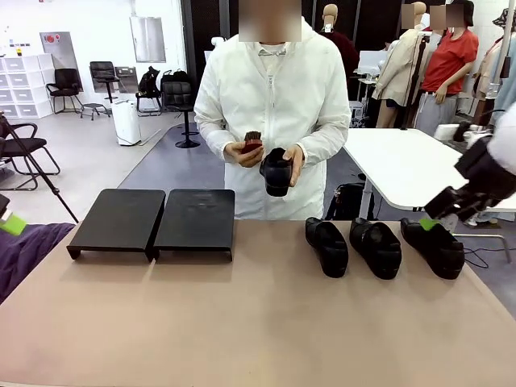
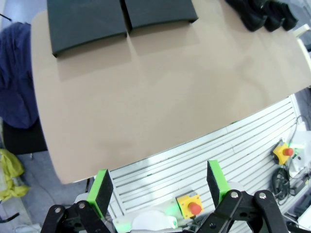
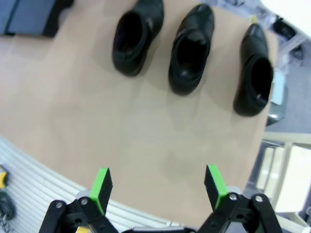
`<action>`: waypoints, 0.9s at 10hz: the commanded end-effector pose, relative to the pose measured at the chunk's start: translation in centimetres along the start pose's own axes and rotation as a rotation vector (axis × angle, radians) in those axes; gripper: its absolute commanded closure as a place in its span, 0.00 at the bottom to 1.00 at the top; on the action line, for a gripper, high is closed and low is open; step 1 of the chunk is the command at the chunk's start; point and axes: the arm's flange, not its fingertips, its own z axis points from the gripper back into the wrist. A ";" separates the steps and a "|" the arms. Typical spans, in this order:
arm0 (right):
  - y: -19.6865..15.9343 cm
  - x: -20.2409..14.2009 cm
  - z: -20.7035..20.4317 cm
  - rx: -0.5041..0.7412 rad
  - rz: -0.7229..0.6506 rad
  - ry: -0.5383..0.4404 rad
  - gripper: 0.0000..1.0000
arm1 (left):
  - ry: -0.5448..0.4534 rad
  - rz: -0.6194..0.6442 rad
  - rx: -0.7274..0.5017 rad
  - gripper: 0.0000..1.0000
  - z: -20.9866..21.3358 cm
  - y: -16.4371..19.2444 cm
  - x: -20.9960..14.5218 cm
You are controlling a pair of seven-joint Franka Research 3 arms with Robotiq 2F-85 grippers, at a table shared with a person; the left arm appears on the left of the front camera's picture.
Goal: Organize the shoes by placing them on the stand.
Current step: Pick up one Shoe and place it in the middle of the table.
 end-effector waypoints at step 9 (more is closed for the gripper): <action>-10.5 11.1 -22.1 -0.027 -0.088 0.140 0.00 | 0.001 -0.004 -0.011 0.00 0.1 0.0 -0.1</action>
